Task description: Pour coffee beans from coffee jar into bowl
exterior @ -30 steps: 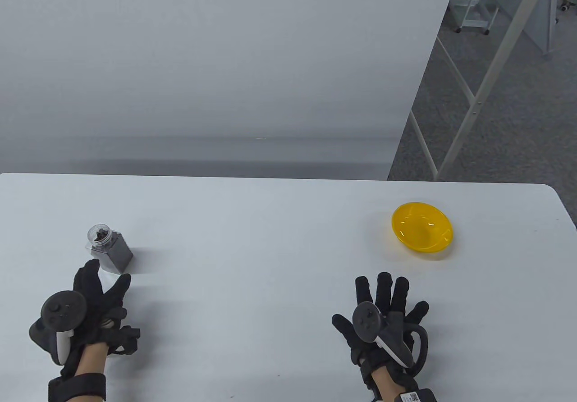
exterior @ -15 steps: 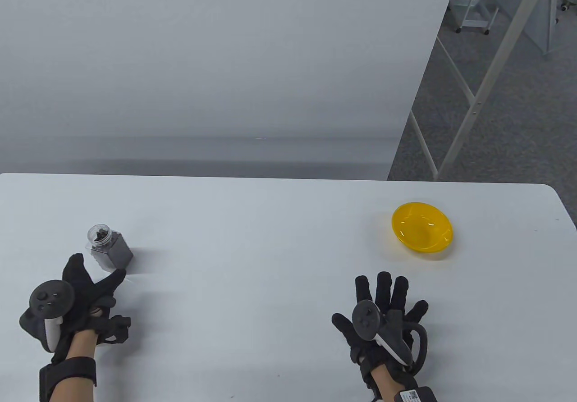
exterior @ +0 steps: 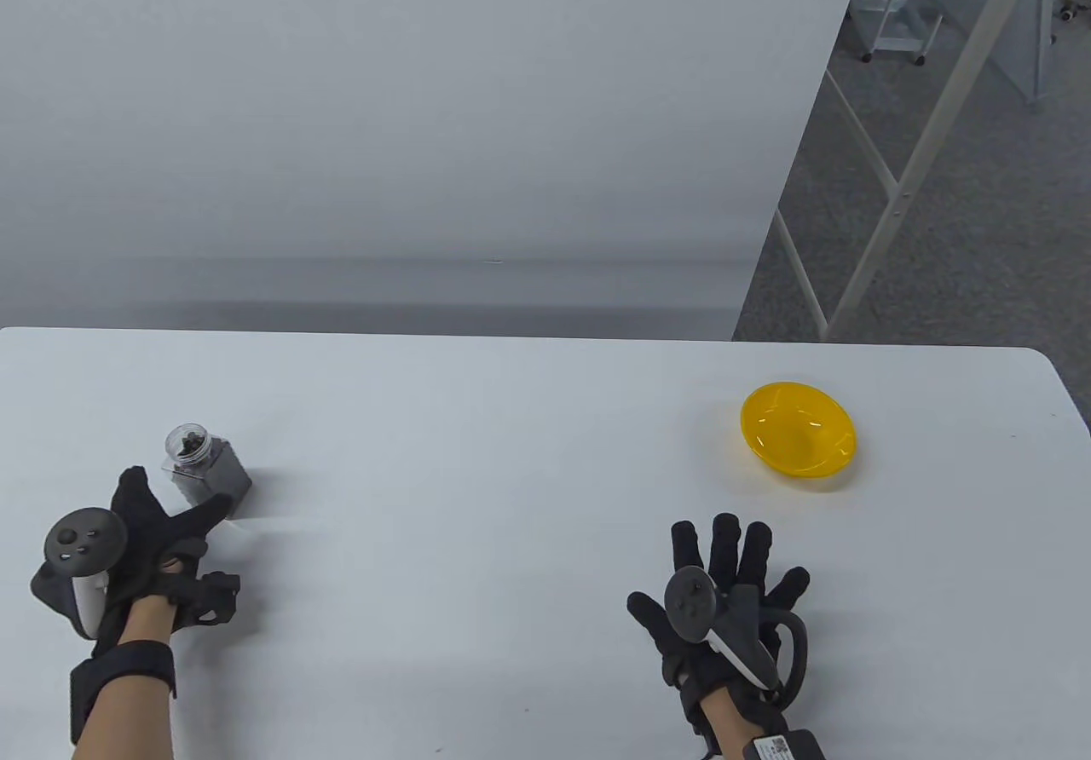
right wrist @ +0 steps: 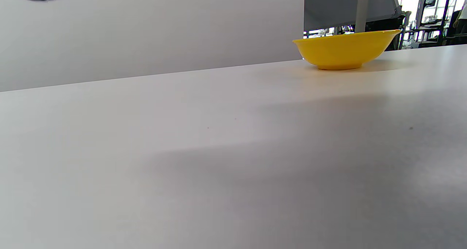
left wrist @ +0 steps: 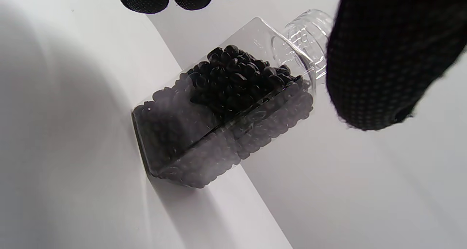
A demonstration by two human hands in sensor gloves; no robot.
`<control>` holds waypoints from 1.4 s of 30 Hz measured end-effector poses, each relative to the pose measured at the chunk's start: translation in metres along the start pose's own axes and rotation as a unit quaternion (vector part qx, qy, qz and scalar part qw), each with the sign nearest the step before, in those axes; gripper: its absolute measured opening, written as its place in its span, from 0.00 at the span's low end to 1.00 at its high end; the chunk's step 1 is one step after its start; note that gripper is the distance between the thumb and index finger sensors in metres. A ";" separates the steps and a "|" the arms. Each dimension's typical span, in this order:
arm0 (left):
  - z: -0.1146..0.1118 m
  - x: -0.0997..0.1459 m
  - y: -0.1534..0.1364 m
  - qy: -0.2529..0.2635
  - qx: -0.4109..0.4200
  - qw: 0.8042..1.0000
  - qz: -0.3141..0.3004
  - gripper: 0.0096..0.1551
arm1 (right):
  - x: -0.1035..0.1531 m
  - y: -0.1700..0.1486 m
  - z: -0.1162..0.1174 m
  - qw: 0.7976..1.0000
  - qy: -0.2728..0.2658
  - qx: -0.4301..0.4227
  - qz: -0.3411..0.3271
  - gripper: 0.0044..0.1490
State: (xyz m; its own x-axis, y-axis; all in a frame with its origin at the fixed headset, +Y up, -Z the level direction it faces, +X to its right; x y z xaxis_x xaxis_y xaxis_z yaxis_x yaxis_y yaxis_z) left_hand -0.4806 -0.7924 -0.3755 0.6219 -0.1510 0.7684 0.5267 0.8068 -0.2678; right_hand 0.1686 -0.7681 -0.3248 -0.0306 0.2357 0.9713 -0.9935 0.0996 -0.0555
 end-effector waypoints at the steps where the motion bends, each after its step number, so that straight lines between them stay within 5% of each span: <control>1: 0.000 -0.002 -0.001 0.001 0.003 1.000 -0.001 0.75 | 0.000 0.000 0.000 1.000 0.001 -0.001 0.001 0.62; 22: -0.021 -0.028 -0.002 -0.009 0.007 1.000 0.016 0.70 | -0.003 -0.003 0.000 1.000 0.013 -0.009 0.007 0.62; 42: -0.029 -0.025 -0.002 -0.006 0.049 0.998 0.043 0.58 | -0.005 -0.002 0.001 1.000 0.018 -0.002 0.005 0.62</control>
State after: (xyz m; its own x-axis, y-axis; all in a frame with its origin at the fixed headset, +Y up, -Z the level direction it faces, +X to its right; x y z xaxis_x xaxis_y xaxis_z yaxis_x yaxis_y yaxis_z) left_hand -0.4804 -0.8070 -0.4105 0.6551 -0.0726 0.7520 0.4124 0.8684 -0.2754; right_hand 0.1704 -0.7705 -0.3295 -0.0357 0.2707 0.9620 -0.9927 0.1016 -0.0654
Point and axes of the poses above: the tracker on the back of each hand, its own y axis roughly to the thumb side, its own x axis roughly from the fingertips to the wrist, z = x × y, the point moved 3 cm from there along -x, roughly from the wrist to the fingertips, and after that the axes turned 10 degrees about y, right-handed, at the moved point
